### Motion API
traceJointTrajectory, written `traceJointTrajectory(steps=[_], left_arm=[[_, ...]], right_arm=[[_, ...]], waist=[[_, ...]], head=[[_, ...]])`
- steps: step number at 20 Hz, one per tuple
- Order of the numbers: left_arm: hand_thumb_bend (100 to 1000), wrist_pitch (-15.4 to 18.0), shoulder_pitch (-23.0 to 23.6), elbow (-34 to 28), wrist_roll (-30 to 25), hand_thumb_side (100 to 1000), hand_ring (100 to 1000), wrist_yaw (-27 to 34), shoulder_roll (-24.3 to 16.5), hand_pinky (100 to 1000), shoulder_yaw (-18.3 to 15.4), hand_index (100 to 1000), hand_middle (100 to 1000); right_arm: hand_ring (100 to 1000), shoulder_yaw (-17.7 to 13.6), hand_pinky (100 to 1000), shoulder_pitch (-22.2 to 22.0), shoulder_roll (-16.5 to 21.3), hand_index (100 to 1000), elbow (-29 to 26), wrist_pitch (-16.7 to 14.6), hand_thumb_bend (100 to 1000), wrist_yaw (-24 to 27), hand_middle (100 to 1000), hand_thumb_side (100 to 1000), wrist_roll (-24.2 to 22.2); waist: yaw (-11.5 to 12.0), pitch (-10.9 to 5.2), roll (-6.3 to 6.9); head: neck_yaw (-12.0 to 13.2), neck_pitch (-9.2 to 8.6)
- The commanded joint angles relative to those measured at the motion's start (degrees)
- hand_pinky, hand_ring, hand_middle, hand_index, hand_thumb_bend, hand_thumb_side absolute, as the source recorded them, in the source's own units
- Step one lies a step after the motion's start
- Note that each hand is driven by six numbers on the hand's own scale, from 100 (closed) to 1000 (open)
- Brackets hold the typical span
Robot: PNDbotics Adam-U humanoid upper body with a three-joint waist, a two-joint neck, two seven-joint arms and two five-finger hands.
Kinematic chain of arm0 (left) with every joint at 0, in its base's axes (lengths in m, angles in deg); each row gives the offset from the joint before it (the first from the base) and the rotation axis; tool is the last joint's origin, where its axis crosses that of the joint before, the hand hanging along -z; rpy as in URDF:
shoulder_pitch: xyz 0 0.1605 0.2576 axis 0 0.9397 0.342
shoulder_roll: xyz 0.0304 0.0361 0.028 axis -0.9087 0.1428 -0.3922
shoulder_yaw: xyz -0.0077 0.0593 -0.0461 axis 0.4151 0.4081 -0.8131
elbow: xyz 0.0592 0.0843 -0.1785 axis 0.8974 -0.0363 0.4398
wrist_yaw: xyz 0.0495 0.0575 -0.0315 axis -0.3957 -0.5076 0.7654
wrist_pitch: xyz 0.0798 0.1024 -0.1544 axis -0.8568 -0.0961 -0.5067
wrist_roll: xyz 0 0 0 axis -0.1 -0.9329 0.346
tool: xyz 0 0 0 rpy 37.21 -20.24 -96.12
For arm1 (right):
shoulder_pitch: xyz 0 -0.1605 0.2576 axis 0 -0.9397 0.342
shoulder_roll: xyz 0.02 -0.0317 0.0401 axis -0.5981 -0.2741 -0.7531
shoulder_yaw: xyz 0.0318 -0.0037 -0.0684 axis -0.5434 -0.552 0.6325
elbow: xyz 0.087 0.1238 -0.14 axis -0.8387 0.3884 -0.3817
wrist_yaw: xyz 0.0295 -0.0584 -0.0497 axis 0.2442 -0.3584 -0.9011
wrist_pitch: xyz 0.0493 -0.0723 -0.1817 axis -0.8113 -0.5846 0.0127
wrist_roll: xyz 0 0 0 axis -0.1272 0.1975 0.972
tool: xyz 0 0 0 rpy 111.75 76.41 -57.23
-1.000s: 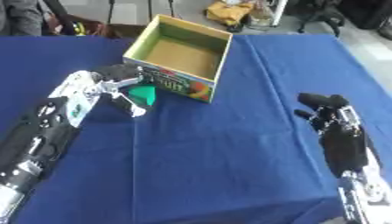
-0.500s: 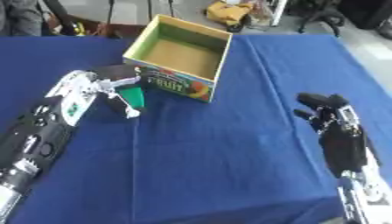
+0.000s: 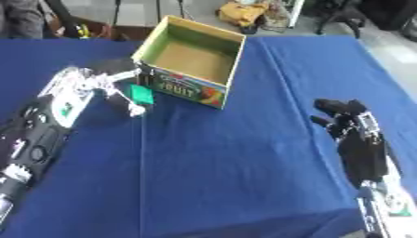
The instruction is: Pick up objects on the table and place them in the box.
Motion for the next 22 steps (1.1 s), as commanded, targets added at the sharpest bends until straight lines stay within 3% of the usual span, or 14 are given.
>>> traceJointTrajectory(steps=[1, 5, 11, 16, 22], left_arm=[[165, -1.1, -2.2, -3.0, 0.5, 100, 332, 1.4, -1.7, 452, -0.6, 829, 592], [168, -4.4, -3.0, -4.0, 4.7, 100, 328, 1.5, -1.8, 448, -1.4, 822, 587], [148, -10.4, -4.7, -2.4, 15.6, 100, 325, 1.1, -2.0, 443, -2.6, 798, 581], [144, -14.1, -6.4, 0.3, 23.6, 100, 329, 1.0, -3.7, 446, -4.1, 790, 582], [184, -15.6, -7.6, 3.5, 28.0, 100, 342, -1.8, -5.9, 455, -5.1, 792, 588]], right_arm=[[906, -0.4, 834, 0.5, 1.0, 755, -0.6, -0.1, 100, 0.2, 774, 904, -0.1], [906, -0.3, 835, 0.6, 1.0, 755, -0.6, -0.1, 100, 0.2, 774, 905, -0.2], [906, 0.0, 835, 1.1, 0.8, 755, -0.6, 0.1, 100, 0.1, 774, 914, -0.6], [907, 0.6, 835, 1.9, 0.6, 755, -0.6, 0.3, 100, -0.3, 774, 924, -1.2], [907, 1.2, 835, 2.7, 0.0, 755, -0.5, 0.6, 100, -0.8, 774, 934, -1.8]], waist=[[-0.3, -0.98, 0.18], [-0.7, -0.84, 0.34], [-2.9, 0.01, 1.03], [-7.0, 1.52, 2.45], [-12.1, 3.00, 4.13]], head=[[-0.2, -0.72], [0.0, -0.97], [1.2, -2.21], [3.5, -4.40], [6.9, -6.80]])
